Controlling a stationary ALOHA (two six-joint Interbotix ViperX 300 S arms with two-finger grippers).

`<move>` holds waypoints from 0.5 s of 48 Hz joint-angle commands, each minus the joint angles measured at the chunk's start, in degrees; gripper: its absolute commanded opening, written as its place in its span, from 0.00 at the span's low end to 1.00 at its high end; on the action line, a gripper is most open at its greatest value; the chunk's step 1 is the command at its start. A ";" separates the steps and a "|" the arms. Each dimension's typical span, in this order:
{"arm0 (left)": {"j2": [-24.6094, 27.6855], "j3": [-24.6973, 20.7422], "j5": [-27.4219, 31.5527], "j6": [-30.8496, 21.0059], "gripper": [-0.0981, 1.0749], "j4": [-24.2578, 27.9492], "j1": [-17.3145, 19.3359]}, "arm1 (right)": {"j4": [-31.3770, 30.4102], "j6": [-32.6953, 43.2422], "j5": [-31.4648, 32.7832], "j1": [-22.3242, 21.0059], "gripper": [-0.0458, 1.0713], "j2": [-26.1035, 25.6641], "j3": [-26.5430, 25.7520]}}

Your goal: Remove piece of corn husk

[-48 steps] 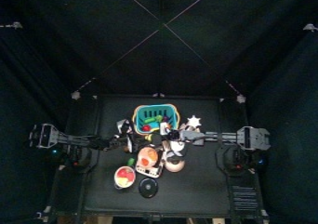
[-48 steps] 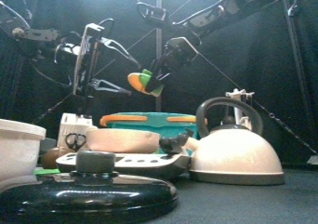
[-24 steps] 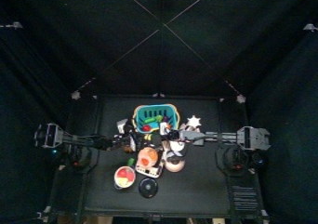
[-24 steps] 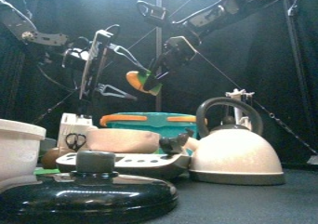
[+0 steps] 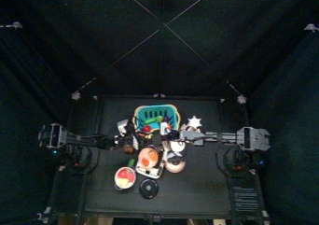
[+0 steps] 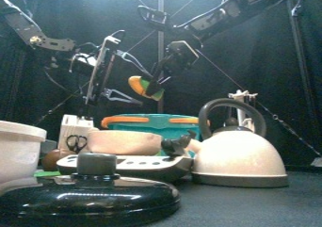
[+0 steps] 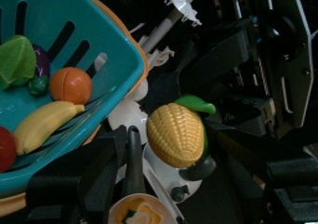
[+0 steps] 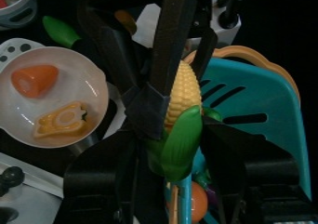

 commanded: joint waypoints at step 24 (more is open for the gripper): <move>-0.18 -0.70 0.00 0.18 0.61 0.79 0.26 | 5.54 0.18 -0.18 0.09 0.54 -1.32 -0.79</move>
